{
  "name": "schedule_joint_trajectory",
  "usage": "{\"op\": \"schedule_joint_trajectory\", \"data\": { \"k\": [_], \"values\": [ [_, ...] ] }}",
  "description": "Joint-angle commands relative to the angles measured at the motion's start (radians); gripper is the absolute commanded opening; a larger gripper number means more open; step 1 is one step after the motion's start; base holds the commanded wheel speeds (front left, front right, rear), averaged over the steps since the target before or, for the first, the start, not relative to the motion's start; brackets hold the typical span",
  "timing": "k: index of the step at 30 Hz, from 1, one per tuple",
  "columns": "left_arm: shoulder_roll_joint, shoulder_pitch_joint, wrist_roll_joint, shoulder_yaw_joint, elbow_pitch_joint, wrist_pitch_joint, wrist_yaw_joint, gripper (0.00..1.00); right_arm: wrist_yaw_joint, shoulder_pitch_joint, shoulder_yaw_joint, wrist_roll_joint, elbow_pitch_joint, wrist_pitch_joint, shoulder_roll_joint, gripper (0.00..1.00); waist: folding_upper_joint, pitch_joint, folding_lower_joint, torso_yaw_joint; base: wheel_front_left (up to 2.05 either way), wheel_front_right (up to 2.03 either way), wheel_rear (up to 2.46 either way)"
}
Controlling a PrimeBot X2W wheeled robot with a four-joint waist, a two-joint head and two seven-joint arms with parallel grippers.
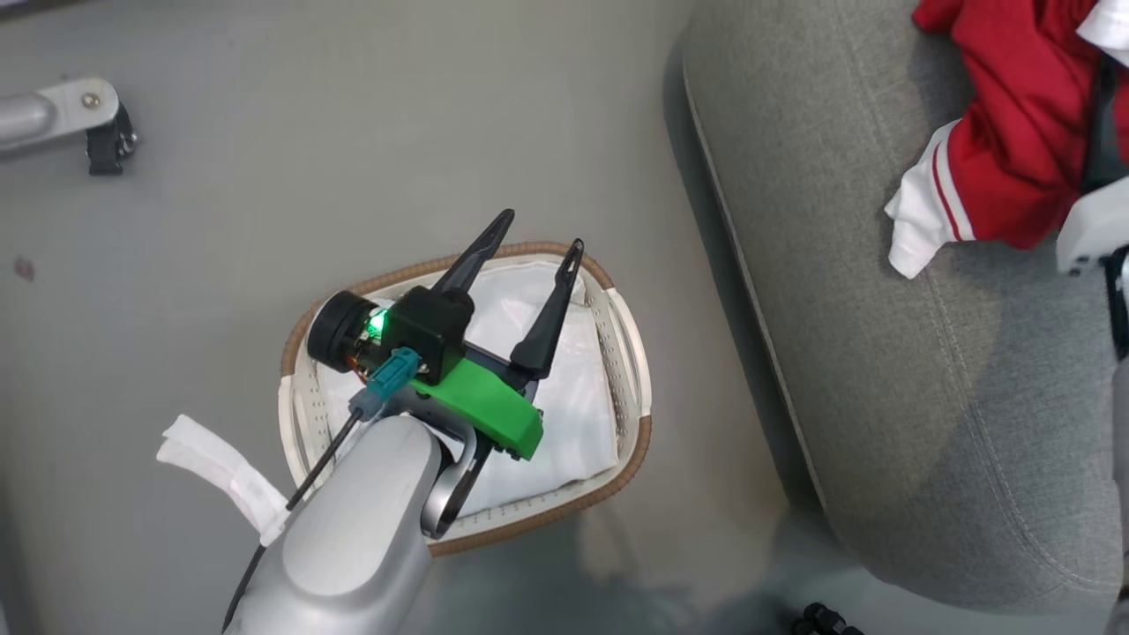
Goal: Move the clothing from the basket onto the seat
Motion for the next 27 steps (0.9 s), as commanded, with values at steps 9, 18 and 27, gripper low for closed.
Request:
{"op": "schedule_joint_trajectory", "data": {
  "k": [9,18,27],
  "values": [
    [-0.013,0.082,-0.012,0.087,0.002,0.0,-0.003,1.0,-0.001,0.106,0.072,0.043,-0.079,-0.002,0.001,1.0,0.0,-0.155,-0.0001,0.028,0.0,0.0,0.0],
    [-0.025,0.184,-0.028,0.191,0.013,0.0,-0.003,1.0,-0.001,0.128,0.156,0.076,-0.114,-0.002,0.042,1.0,0.0,-0.299,-0.0001,0.089,0.0,0.0,0.0],
    [-0.032,0.304,-0.018,0.328,-0.001,0.0,0.015,1.0,-0.001,0.226,0.216,0.135,-0.167,-0.002,0.151,1.0,0.0,-0.393,-0.0001,0.148,0.0,0.0,0.0]
  ]
}}
